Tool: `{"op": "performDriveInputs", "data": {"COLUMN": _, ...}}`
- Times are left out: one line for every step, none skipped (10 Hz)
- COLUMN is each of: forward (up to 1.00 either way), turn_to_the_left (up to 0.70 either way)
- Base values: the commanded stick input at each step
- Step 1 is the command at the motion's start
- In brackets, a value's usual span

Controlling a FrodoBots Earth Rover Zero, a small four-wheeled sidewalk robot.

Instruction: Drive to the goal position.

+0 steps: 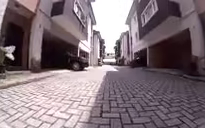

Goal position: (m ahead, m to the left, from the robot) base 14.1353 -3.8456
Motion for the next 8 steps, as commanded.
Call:
{"op": "performDriveInputs", "data": {"forward": 0.50, "turn_to_the_left": 0.00}}
{"op": "performDriveInputs", "data": {"forward": 0.50, "turn_to_the_left": 0.00}}
{"op": "performDriveInputs", "data": {"forward": 0.50, "turn_to_the_left": 0.00}}
{"op": "performDriveInputs", "data": {"forward": 0.50, "turn_to_the_left": 0.00}}
{"op": "performDriveInputs", "data": {"forward": 0.50, "turn_to_the_left": 0.00}}
{"op": "performDriveInputs", "data": {"forward": 0.50, "turn_to_the_left": 0.00}}
{"op": "performDriveInputs", "data": {"forward": 0.50, "turn_to_the_left": 0.00}}
{"op": "performDriveInputs", "data": {"forward": 0.50, "turn_to_the_left": 0.00}}
